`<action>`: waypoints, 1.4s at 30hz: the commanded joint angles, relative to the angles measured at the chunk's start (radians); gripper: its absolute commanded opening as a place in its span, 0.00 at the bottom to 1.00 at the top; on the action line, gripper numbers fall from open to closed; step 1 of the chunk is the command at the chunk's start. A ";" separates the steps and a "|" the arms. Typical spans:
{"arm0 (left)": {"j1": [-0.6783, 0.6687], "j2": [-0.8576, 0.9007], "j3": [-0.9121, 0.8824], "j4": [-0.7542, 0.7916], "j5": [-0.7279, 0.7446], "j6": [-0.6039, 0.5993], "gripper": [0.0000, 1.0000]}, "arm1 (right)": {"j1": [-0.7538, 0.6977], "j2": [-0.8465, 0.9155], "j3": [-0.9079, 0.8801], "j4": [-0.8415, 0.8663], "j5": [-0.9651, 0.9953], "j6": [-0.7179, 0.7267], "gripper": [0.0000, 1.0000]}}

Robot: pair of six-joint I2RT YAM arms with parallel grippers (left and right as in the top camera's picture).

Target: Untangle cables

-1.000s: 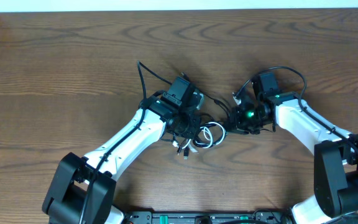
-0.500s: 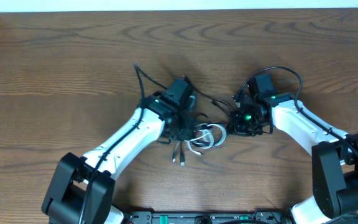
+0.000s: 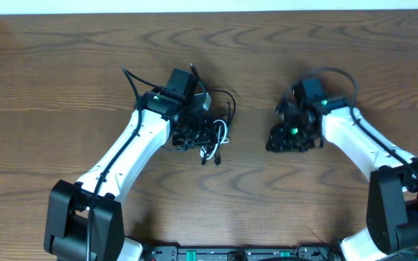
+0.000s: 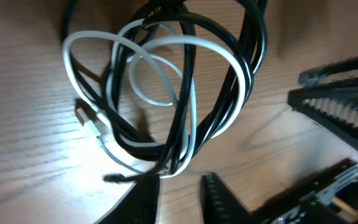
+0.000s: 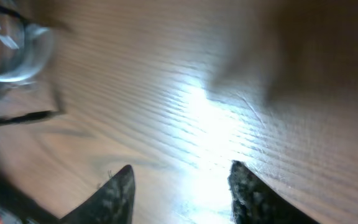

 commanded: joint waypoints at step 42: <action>-0.141 0.011 -0.082 0.035 -0.294 -0.158 0.55 | 0.105 -0.030 -0.188 0.479 -0.016 -0.070 0.37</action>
